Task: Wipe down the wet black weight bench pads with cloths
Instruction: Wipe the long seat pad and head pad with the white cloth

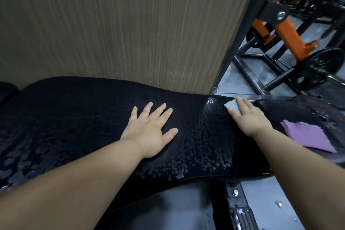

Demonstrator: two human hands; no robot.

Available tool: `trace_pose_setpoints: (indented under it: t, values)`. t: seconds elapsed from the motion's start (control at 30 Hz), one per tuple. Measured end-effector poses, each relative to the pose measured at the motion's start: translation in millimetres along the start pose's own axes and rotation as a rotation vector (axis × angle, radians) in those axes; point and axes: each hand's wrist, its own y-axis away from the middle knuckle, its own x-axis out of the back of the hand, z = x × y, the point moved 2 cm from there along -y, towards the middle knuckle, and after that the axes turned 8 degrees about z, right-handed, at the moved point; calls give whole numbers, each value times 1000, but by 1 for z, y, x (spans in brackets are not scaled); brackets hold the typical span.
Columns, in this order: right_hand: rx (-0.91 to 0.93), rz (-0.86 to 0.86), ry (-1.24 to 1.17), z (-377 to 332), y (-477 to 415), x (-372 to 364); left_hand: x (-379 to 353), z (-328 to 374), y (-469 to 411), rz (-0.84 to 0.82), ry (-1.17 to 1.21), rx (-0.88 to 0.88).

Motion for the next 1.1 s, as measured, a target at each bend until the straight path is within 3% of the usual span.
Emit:
trace_pose_setpoints:
  t: [0.23,0.43,0.57,0.8,1.1]
  values:
    - [-18,21,-21,23,73,5,1,2,2,4,4,3]
    - [-33,135,-90,27,140,7,3,2,5,12,25,5]
    - [-119,84,-137,28,167,1,1,1,6,37,33,-5]
    - [-143,60,-11,20,172,4,1,2,5,53,41,-15]
    - [-73,30,144,-11,111,9,-1,2,2,47,31,-12]
